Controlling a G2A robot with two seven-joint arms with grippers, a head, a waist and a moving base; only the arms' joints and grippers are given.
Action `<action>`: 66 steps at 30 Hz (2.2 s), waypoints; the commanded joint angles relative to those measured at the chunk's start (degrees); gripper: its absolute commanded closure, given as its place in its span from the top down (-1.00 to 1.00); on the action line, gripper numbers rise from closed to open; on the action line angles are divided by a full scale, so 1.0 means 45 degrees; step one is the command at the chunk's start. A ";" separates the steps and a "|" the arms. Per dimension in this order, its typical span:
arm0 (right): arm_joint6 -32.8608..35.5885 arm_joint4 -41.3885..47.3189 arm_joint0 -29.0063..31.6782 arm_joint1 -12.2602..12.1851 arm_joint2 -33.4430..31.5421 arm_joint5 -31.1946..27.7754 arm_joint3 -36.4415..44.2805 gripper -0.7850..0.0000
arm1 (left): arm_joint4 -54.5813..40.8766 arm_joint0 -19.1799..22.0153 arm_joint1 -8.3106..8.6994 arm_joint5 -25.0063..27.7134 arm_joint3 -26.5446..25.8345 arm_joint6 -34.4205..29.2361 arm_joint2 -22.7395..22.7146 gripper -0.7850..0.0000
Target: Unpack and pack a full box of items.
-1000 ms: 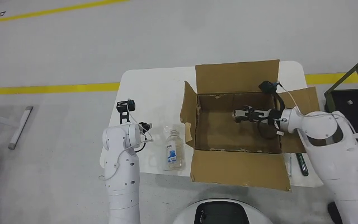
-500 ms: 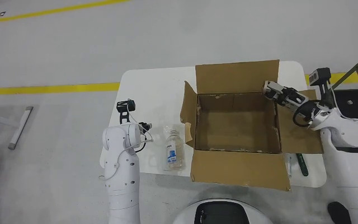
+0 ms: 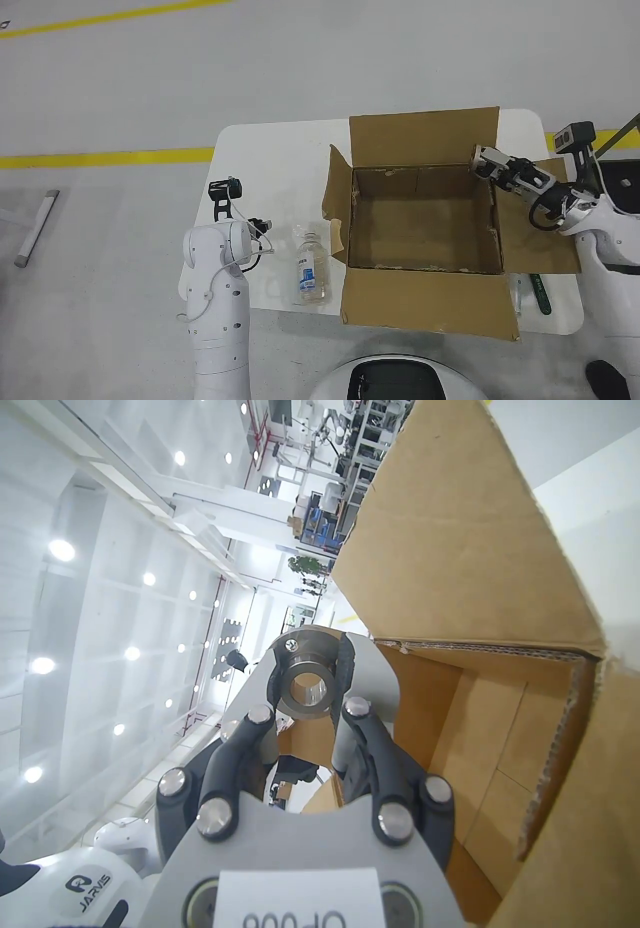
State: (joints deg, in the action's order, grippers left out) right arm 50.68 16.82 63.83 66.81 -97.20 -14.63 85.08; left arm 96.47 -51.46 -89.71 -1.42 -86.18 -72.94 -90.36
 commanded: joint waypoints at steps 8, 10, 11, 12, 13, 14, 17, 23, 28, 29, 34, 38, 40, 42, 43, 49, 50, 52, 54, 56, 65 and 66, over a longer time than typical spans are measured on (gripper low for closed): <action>-0.0828 -0.2543 -0.0105 -0.0464 -0.1932 -0.0445 0.0852 -1.00 | 0.0000 0.0000 0.0000 0.0000 0.0000 0.0000 0.0000 1.00; -0.0785 -0.3784 -0.0057 -0.0634 -0.2529 -0.0510 0.1067 -1.00 | 0.0000 0.0000 0.0000 0.0000 0.0000 0.0000 0.0000 1.00; -0.0711 -0.4472 -0.0005 -0.0722 -0.2805 -0.0511 0.1202 -1.00 | 0.0000 0.0000 0.0000 0.0000 0.0000 0.0000 0.0000 1.00; -0.0679 -0.5263 0.0069 -0.0815 -0.3124 -0.0513 0.1350 -1.00 | 0.0000 0.0000 0.0000 0.0000 0.0000 0.0000 0.0000 1.00; -0.0658 -0.5702 0.0162 -0.0880 -0.3355 -0.0499 0.1462 -1.00 | 0.0000 0.0000 0.0000 0.0000 0.0000 0.0000 0.0000 1.00; -0.0580 -0.6069 0.0286 -0.0943 -0.3587 -0.0488 0.1552 -1.00 | 0.0000 0.0000 0.0000 0.0000 0.0000 0.0000 0.0000 1.00; -0.0186 -0.7324 0.0729 -0.1140 -0.4269 -0.0476 0.1904 -1.00 | 0.0000 0.0000 0.0000 0.0000 0.0000 0.0000 0.0000 1.00; 0.0834 -0.8451 0.1977 -0.1398 -0.5195 -0.0458 0.2635 -1.00 | 0.0000 0.0000 0.0000 0.0000 0.0000 0.0000 0.0000 1.00; 0.1265 -0.8499 0.3320 -0.1465 -0.5752 -0.0088 0.3030 -1.00 | 0.0000 0.0000 0.0000 0.0000 0.0000 0.0000 0.0000 1.00; 0.1367 -0.8733 0.3611 -0.1488 -0.5893 -0.0067 0.3135 -1.00 | 0.0000 0.0000 0.0000 0.0000 0.0000 0.0000 0.0000 1.00; 0.1486 -1.0340 0.4698 -0.1605 -0.6219 -0.0271 0.3545 -1.00 | 0.0000 0.0000 0.0000 0.0000 0.0000 0.0000 0.0000 1.00; 0.1570 -1.1995 0.5366 -0.1687 -0.5894 -0.0593 0.4142 -1.00 | 0.0000 0.0000 0.0000 0.0000 0.0000 0.0000 0.0000 1.00; 0.1615 -1.2780 0.5681 -0.1713 -0.5500 -0.0827 0.4424 -1.00 | 0.0000 0.0000 0.0000 0.0000 0.0000 0.0000 0.0000 1.00; 0.1702 -1.3485 0.5959 -0.1738 -0.5067 -0.1073 0.4672 -1.00 | 0.0000 0.0000 0.0000 0.0000 0.0000 0.0000 0.0000 1.00; 0.1737 -1.3884 0.6057 -0.1755 -0.4875 -0.1176 0.4814 -1.00 | 0.0000 0.0000 0.0000 0.0000 0.0000 0.0000 0.0000 1.00; 0.1770 -1.5495 0.6434 -0.1833 -0.3750 -0.1825 0.5372 -1.00 | 0.0000 0.0000 0.0000 0.0000 0.0000 0.0000 0.0000 1.00; 0.1785 -1.5739 0.6482 -0.1846 -0.3586 -0.1904 0.5440 -1.00 | 0.0000 0.0000 0.0000 0.0000 0.0000 0.0000 0.0000 1.00; 0.1700 -1.6096 0.6497 -0.1865 -0.3385 -0.1879 0.5475 -1.00 | 0.0000 0.0000 0.0000 0.0000 0.0000 0.0000 0.0000 1.00; 0.1738 -1.6337 0.6502 -0.1884 -0.3203 -0.1859 0.5463 -1.00 | 0.0000 0.0000 0.0000 0.0000 0.0000 0.0000 0.0000 1.00; 0.1991 -1.6467 0.6510 -0.1912 -0.3040 -0.1916 0.5514 -1.00 | 0.0000 0.0000 0.0000 0.0000 0.0000 0.0000 0.0000 1.00; 0.2870 -1.6640 0.6070 -0.2080 -0.2613 -0.2377 0.4954 -1.00 | 0.0000 0.0000 0.0000 0.0000 0.0000 0.0000 0.0000 1.00; 0.2892 -1.6618 0.6029 -0.2090 -0.2543 -0.2372 0.4923 -1.00 | 0.0000 0.0000 0.0000 0.0000 0.0000 0.0000 0.0000 1.00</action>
State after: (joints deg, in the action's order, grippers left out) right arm 63.63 -58.05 91.10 57.44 -108.87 -25.36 107.35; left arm 96.47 -51.46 -89.71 -1.42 -86.18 -72.94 -90.36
